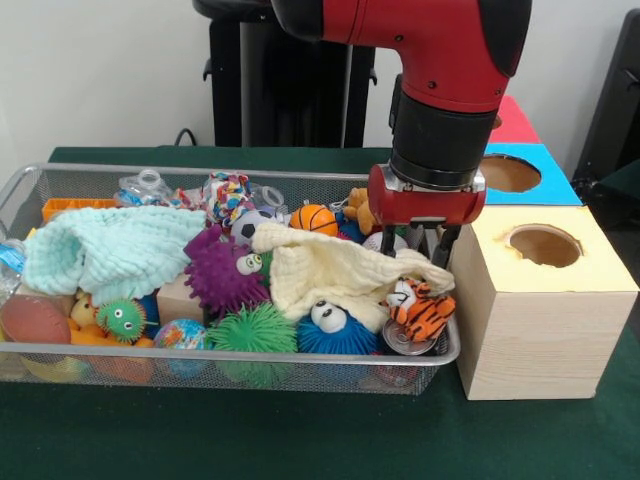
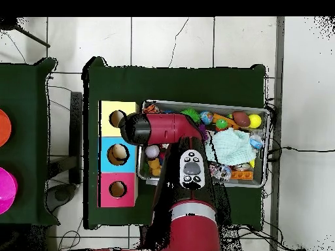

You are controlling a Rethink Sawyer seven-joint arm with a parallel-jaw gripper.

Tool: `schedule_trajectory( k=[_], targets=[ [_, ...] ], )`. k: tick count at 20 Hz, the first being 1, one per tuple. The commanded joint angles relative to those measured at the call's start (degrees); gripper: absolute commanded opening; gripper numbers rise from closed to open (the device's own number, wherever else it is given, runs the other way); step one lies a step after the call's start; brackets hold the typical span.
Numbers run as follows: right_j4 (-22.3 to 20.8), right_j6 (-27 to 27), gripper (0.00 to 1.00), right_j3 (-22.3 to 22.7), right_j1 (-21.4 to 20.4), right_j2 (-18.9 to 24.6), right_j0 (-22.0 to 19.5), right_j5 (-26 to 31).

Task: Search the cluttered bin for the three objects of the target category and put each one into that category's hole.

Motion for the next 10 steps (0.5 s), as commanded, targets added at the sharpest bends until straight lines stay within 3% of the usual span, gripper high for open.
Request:
schedule_trajectory(
  k=[1, 6, 10],
  targets=[
    [-0.10, 4.96, 1.00, 4.94, -0.40, 2.08, -4.30, 1.48],
    [-1.97, -0.97, 1.00, 4.41, 0.17, 4.42, -9.00, 1.84],
    [-2.71, -1.06, 1.00, 3.87, 0.82, 4.96, -9.60, 1.49]
  ],
)
